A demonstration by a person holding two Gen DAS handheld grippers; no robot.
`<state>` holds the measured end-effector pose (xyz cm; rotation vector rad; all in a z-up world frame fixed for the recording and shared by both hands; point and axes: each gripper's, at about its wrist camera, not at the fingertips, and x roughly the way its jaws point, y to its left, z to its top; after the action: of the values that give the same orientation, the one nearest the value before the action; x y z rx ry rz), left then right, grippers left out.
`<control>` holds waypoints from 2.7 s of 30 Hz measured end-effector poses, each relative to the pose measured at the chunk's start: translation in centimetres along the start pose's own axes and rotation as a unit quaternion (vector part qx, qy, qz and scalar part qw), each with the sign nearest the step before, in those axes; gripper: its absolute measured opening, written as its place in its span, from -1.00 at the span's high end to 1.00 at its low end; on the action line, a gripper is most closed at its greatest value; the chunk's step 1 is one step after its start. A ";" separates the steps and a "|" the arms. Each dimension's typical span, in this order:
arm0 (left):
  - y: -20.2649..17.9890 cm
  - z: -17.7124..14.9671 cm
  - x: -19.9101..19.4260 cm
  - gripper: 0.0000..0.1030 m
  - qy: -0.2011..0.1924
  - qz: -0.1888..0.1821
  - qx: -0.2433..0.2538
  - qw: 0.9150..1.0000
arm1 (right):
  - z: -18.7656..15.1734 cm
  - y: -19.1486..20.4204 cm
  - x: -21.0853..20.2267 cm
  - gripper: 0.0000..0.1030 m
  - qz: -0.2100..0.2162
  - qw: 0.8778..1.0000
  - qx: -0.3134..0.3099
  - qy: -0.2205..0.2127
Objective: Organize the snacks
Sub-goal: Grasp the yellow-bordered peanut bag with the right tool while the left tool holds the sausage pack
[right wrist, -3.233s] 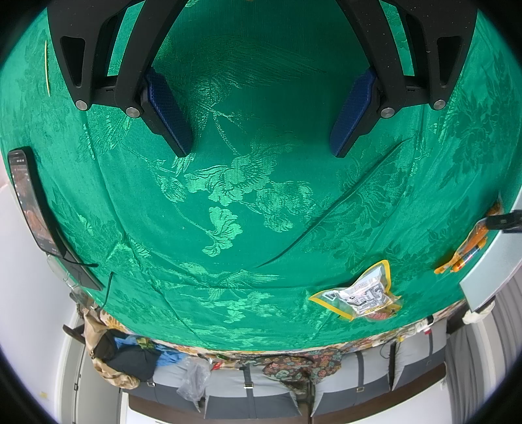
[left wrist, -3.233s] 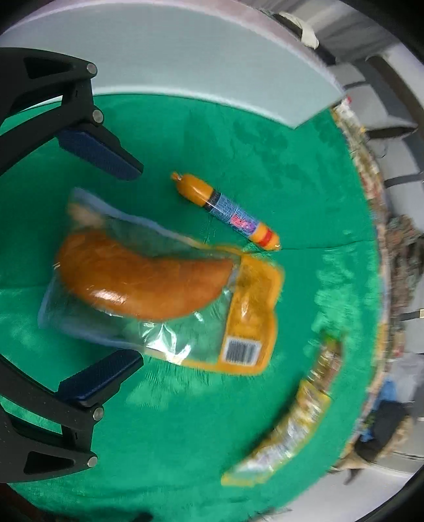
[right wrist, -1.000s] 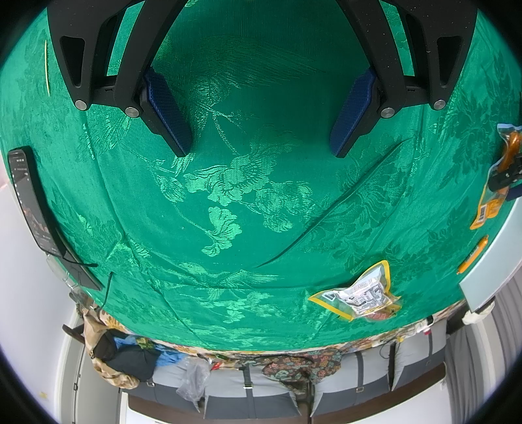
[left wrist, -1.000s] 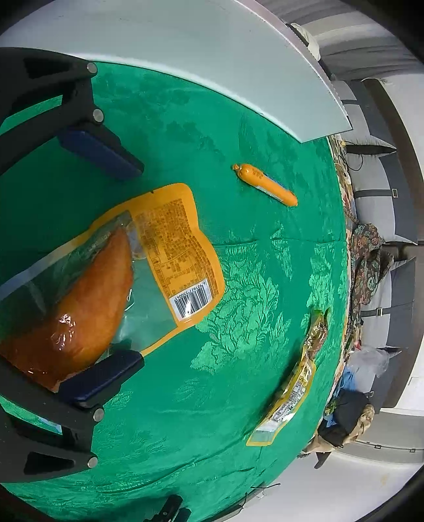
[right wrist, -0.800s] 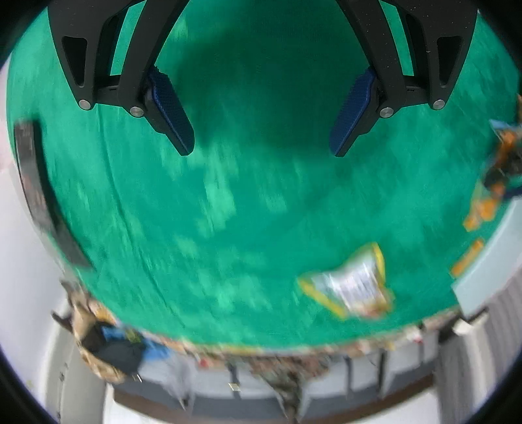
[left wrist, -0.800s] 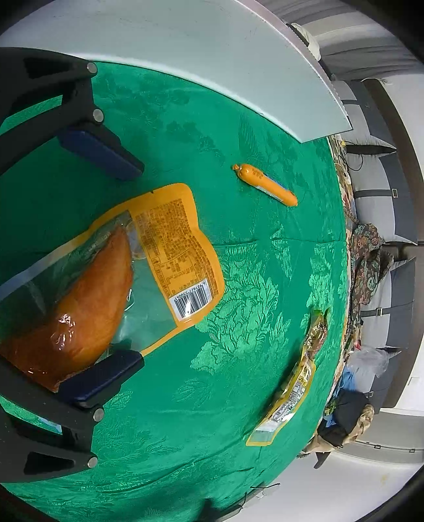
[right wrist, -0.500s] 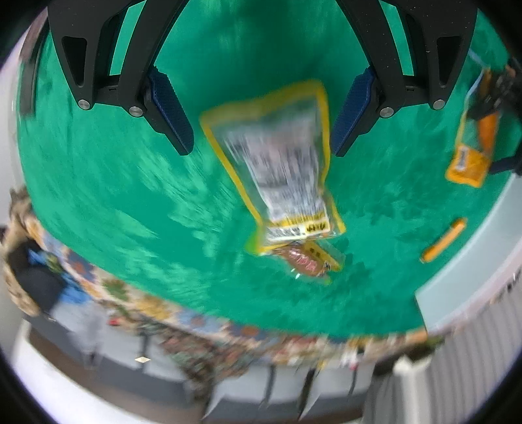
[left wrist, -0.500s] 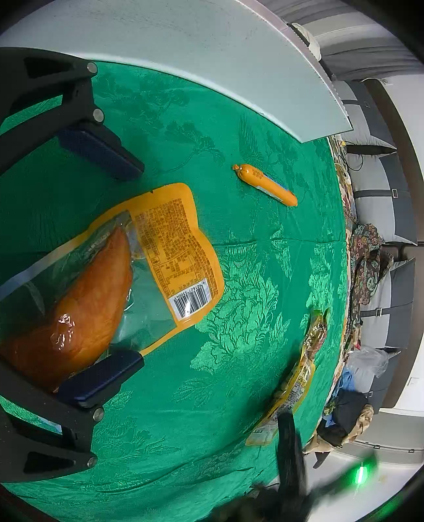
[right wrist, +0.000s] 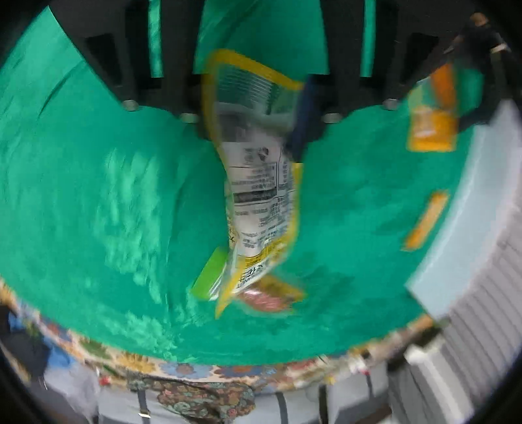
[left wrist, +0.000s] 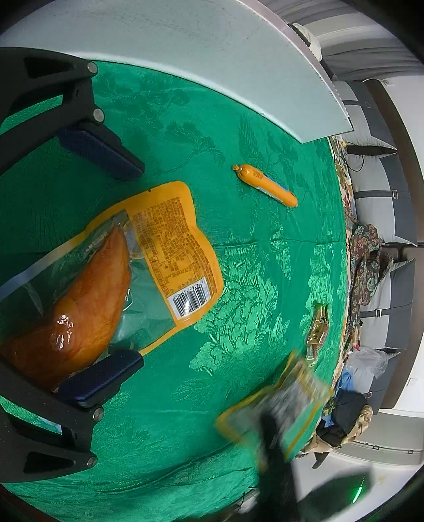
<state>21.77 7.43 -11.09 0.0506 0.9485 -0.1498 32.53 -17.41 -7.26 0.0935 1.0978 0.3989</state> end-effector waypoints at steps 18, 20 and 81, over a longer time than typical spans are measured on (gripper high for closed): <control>0.0 0.0 0.1 -1.00 0.000 0.002 0.000 1.000 | -18.2 -4.5 -8.7 -0.54 0.048 0.985 0.091 -0.138; 0.1 -0.1 0.1 -1.00 0.000 0.003 0.000 1.000 | -18.4 -4.4 -8.7 -0.54 0.052 0.984 0.091 -0.142; 0.1 -0.1 0.1 -1.00 0.000 0.002 -0.001 1.000 | -19.9 -4.8 -9.2 -0.55 0.044 0.982 0.088 -0.162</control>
<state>21.78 7.50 -11.25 0.0504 0.9480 -0.1458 12.68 -27.58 -9.90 0.3543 0.8058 0.3508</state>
